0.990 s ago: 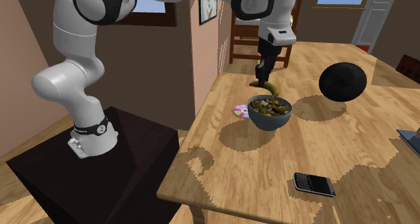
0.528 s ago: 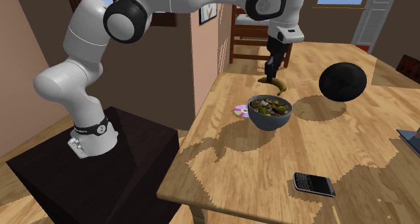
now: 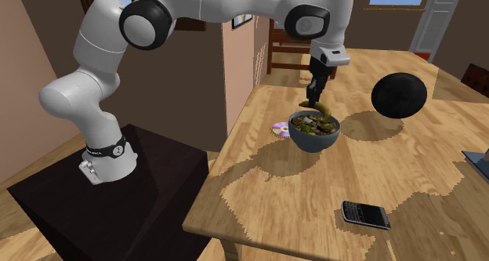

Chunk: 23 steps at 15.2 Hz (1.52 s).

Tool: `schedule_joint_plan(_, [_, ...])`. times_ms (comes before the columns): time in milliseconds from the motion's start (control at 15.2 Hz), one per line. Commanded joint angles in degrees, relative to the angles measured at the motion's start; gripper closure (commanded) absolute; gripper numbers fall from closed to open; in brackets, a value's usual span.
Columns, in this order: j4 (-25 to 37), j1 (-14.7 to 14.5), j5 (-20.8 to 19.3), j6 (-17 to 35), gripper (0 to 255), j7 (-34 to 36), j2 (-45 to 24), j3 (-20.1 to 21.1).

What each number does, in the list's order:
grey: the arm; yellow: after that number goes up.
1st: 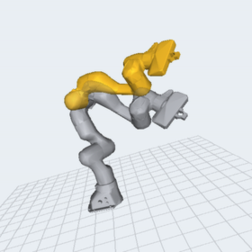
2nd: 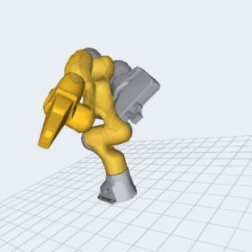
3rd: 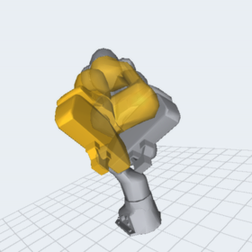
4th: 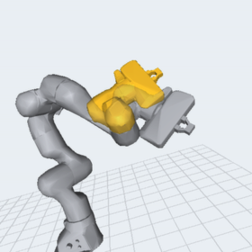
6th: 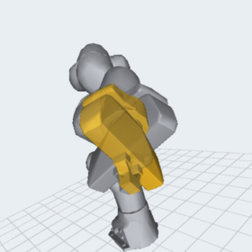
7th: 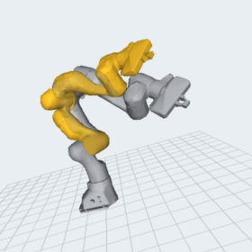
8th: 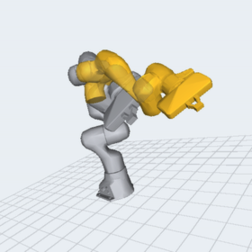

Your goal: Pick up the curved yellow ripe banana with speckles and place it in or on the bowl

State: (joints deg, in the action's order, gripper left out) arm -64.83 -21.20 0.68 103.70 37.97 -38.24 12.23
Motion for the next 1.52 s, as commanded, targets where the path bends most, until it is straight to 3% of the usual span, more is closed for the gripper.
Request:
schedule_joint_plan(0, [-1.4,0.0,0.0,1.5,255,-0.1,0.0,0.0])
schedule_joint_plan(264, [-4.0,0.2,0.0,4.5,255,-0.3,-0.4,-0.1])
schedule_joint_plan(792, [-4.0,0.2,0.0,4.5,255,-0.3,-0.4,-0.1])
schedule_joint_plan(858, [-4.0,0.2,0.0,4.4,0,-0.3,-0.4,-0.1])
schedule_joint_plan(1188, [-4.0,0.2,0.0,4.5,0,-0.3,-0.4,-0.1])
schedule_joint_plan(1452, [2.2,0.3,0.1,-2.4,0,-0.3,0.2,0.0])
